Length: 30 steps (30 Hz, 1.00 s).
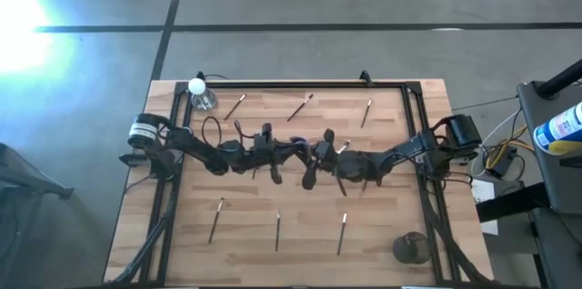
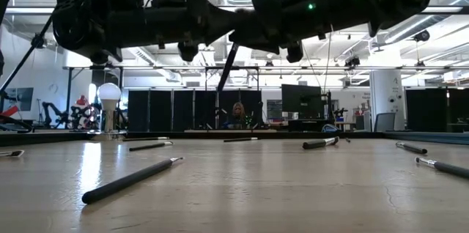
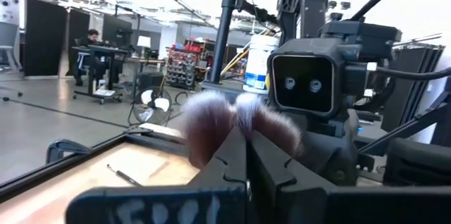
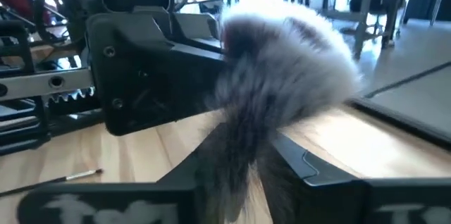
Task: Pick & Place Makeup Brushes
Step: Put the black highlighter brush into the makeup holder
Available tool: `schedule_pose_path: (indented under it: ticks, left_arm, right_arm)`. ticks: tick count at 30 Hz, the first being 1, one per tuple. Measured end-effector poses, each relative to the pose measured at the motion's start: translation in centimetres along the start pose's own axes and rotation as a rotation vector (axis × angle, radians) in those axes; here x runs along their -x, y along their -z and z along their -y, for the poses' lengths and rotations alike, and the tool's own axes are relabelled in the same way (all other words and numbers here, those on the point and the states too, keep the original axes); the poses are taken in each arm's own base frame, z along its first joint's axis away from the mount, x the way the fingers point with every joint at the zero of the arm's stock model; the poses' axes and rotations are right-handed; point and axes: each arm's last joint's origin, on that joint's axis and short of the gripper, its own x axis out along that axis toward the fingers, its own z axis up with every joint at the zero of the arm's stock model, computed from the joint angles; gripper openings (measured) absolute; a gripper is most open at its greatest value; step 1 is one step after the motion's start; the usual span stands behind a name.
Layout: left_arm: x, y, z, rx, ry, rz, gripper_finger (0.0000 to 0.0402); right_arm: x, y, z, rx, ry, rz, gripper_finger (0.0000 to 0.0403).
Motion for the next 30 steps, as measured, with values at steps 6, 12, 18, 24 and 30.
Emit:
schedule_pose_path:
  ticks: [6,12,18,24,30]
  left_arm:
    - [0.3,0.0,0.0,0.063,0.040,-0.017,0.0009]
    - [2.0,-0.9,-0.3,0.056,0.036,-0.077,0.0046]
    - [4.7,-1.9,-0.9,0.044,0.033,-0.073,0.0063]
    - [6.0,-1.6,-1.3,0.034,0.029,-0.102,0.0064]
    - [5.4,-0.9,-1.3,0.018,0.025,-0.136,0.0064]
  right_arm:
    - [0.1,0.0,-0.1,0.049,-0.008,0.000,0.0041]
    - [1.7,-0.5,-1.0,0.091,-0.042,-0.047,0.0041]
    - [5.9,-1.7,-3.0,0.130,-0.101,-0.173,0.0041]
    - [12.0,-2.3,-4.7,0.106,-0.015,-0.287,0.0041]
    - [16.8,-4.2,-5.5,0.029,0.048,-0.433,0.0041]
